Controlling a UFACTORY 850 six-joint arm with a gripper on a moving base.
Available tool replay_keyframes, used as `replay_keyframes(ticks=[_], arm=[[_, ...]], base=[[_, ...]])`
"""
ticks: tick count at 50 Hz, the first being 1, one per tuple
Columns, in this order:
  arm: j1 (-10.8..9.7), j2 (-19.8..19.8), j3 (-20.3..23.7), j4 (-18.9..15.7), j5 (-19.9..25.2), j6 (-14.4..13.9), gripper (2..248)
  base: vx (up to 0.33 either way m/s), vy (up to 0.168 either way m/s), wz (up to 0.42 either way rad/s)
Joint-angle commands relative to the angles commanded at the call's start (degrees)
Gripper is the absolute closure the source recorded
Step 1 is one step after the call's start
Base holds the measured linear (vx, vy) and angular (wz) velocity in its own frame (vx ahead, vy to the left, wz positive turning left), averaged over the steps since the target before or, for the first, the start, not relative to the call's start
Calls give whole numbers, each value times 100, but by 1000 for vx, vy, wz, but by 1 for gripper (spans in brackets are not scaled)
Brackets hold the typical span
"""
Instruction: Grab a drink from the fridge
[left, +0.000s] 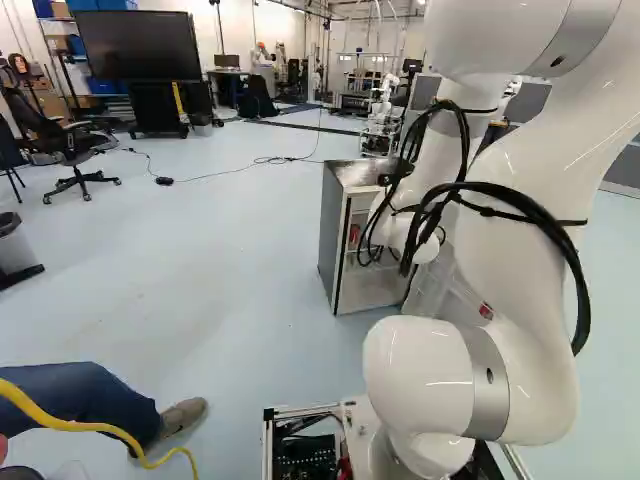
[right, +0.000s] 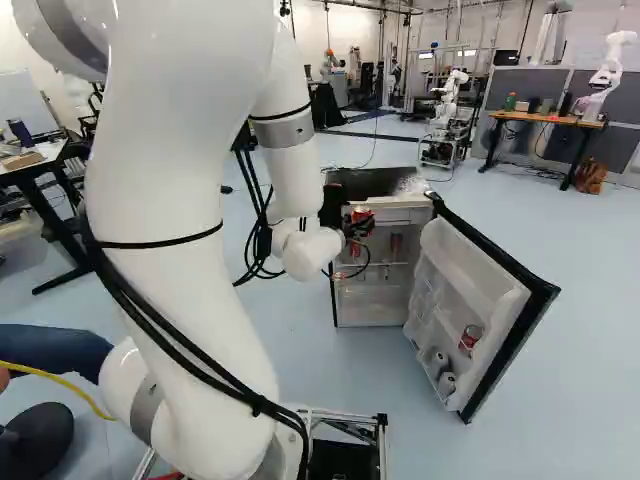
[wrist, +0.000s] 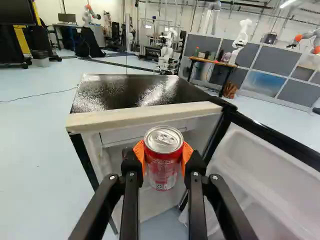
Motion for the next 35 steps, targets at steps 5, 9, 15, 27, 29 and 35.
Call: replay_keyframes(ticks=[5, 9, 15, 27, 29, 35], arm=[[20, 55, -18, 0, 0, 0, 158], [41, 94, -38, 0, 0, 0, 158], [80, 140, -86, 0, 0, 0, 158], [153, 197, -210, 0, -24, 0, 158], [163, 203, -235, 0, -37, 0, 158], [187, 216, -316, 6, -81, 0, 158]], base=[[0, 0, 0], [0, 0, 0], [0, 0, 0], [0, 0, 0], [0, 0, 0], [0, 0, 0]])
